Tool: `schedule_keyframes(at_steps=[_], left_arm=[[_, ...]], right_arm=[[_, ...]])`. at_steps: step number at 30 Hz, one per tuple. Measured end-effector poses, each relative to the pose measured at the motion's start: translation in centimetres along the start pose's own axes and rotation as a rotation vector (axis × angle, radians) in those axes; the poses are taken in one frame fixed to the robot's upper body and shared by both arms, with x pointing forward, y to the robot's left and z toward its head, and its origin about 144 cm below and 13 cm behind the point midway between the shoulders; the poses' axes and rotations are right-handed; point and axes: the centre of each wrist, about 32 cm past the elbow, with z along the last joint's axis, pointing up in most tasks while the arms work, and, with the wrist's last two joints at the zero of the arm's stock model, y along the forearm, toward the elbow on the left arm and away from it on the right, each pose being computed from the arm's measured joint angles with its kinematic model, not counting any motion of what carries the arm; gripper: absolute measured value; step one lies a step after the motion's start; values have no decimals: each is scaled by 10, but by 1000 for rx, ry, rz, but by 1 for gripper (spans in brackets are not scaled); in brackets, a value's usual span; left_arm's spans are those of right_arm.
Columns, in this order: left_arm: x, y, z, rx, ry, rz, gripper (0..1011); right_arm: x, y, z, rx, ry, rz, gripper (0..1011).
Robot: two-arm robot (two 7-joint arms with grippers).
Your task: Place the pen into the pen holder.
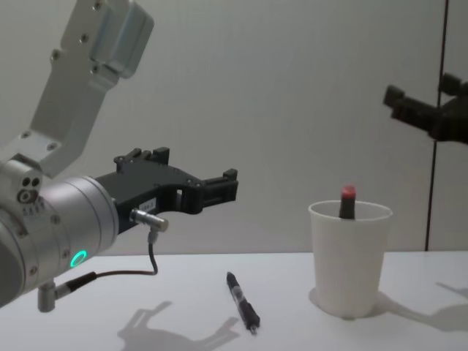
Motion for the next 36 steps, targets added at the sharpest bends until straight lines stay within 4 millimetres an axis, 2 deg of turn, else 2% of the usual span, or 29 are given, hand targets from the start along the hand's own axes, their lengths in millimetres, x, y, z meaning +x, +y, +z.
schedule_keyframes(at_steps=[13,36], left_arm=[[0,0,0,0,0,0,1001],[0,0,0,0,0,0,1001]], right_arm=[[-8,-8,4,-44,15,-19,1002],[-51,-51,32,-282,70,-105,1002]])
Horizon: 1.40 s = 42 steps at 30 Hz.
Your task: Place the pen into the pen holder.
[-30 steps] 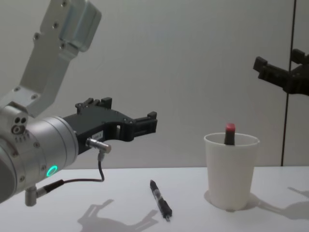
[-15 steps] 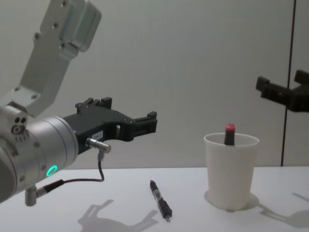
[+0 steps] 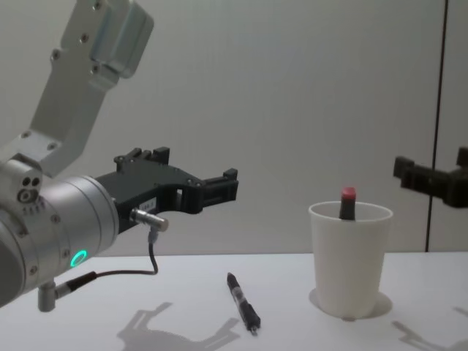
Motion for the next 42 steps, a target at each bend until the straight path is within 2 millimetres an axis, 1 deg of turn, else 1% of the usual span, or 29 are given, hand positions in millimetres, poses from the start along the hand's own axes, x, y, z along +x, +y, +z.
schedule_keyframes(at_steps=[8,13,34,42], left_arm=[[0,0,0,0,0,0,1001],[0,0,0,0,0,0,1001],[0,0,0,2,1,-6,1001],[7,1,2,20,16,-42,1001]], right_arm=[[-14,-17,7,-76,7,-25,1002],[-18,-22,8,-98,8,-32,1002],[-18,-23,9,-101,9,-33,1002],[-18,-23,9,-101,9,-33,1002]])
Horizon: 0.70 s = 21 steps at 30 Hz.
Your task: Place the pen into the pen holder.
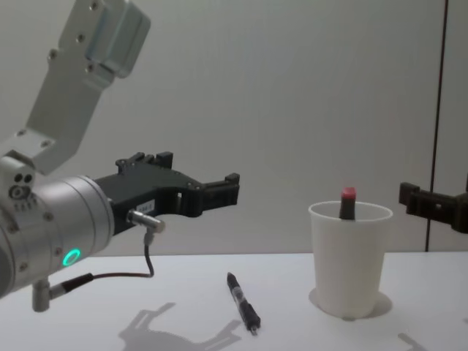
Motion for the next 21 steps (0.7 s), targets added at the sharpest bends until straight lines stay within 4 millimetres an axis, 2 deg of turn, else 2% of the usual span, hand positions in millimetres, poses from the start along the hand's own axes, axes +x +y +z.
schedule_keyframes(at_steps=[21], left_arm=[[15,24,7,101,54,-72,1001]], right_arm=[[0,0,0,0,0,0,1002]])
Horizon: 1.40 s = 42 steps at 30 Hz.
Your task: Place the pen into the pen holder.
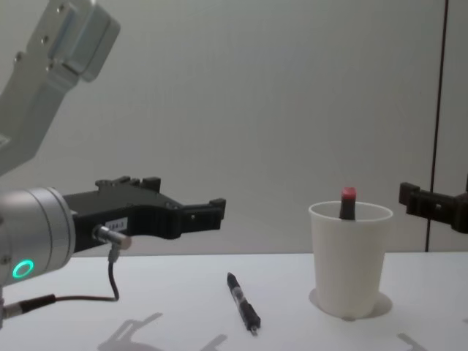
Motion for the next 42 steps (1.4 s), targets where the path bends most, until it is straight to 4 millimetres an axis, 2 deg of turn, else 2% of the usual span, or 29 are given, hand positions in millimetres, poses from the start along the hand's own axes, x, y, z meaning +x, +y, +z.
schedule_keyframes(at_steps=[25,42], left_arm=[[-15,0,-2,78,107,53,1001],[-23,7,-7,89,138,72,1001]], right_arm=[[0,0,0,0,0,0,1002],[0,0,0,0,0,0,1002]])
